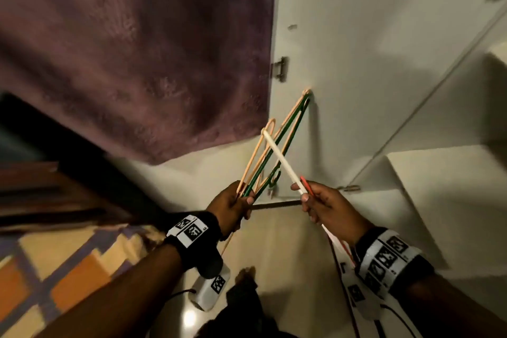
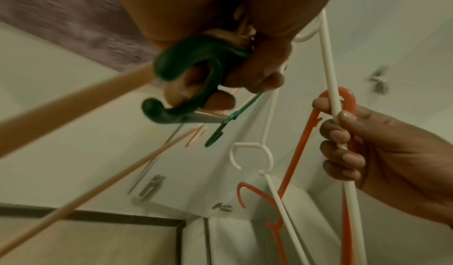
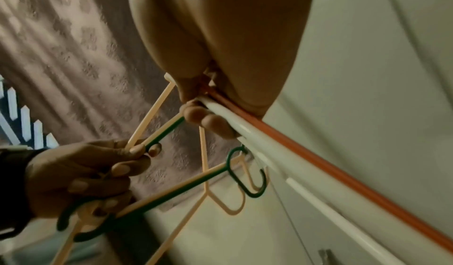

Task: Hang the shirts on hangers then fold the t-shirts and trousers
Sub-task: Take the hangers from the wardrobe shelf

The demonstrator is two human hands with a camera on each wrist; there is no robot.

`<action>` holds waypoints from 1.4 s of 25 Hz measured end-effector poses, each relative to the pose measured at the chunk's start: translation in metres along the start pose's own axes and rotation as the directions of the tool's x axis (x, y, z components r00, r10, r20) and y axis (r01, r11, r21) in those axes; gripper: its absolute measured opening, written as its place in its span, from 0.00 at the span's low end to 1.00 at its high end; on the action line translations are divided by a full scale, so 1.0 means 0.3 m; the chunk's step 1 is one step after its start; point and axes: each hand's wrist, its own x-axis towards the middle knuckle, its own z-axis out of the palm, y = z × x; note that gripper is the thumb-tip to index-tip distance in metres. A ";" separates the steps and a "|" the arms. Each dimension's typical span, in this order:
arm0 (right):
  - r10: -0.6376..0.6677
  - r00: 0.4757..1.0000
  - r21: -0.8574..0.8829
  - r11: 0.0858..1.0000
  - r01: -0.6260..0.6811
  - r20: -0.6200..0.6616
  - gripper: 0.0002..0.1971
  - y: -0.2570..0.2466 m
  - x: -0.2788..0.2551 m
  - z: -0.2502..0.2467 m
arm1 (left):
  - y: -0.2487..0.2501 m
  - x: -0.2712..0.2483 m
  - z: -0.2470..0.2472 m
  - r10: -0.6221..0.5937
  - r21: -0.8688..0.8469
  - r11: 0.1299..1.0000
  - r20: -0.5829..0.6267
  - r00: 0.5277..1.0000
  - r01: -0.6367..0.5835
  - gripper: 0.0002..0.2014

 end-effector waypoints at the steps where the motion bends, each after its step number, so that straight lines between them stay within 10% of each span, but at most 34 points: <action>1: 0.027 0.996 -0.021 0.999 -0.025 0.087 0.12 0.013 0.033 0.094 | -0.080 -0.072 -0.052 -0.067 0.014 0.998 -0.097 0.993 0.068 0.03; 7: 0.176 0.806 -0.214 0.975 -0.062 0.566 0.13 -0.032 0.206 0.755 | -0.536 -0.510 -0.372 -0.449 -0.275 0.893 -0.578 0.682 0.355 0.03; 12: 0.137 0.671 -0.283 0.952 0.114 0.729 0.13 -0.109 0.282 1.341 | -0.823 -0.832 -0.664 -0.620 -0.554 0.784 -0.677 0.397 0.280 0.04; 21: 0.170 0.616 -0.201 0.979 -0.019 0.769 0.08 -0.114 0.380 2.324 | -1.262 -1.078 -1.195 -0.833 -0.851 0.526 -0.515 0.204 -0.003 0.09; 27: 0.236 0.594 -0.263 0.964 -0.042 0.770 0.09 -0.050 0.508 2.703 | -1.476 -1.039 -1.455 -0.882 -0.876 0.471 -0.469 0.045 0.108 0.08; 30: 0.284 0.640 -0.359 0.933 -0.013 0.714 0.12 0.026 0.634 2.904 | -1.638 -0.979 -1.572 -0.889 -0.823 0.439 -0.457 0.038 0.360 0.07; 35: 0.326 0.656 -0.694 0.574 0.435 0.681 0.15 0.171 0.815 3.145 | -1.867 -0.823 -1.651 -0.893 -0.689 0.450 -0.360 0.271 0.568 0.36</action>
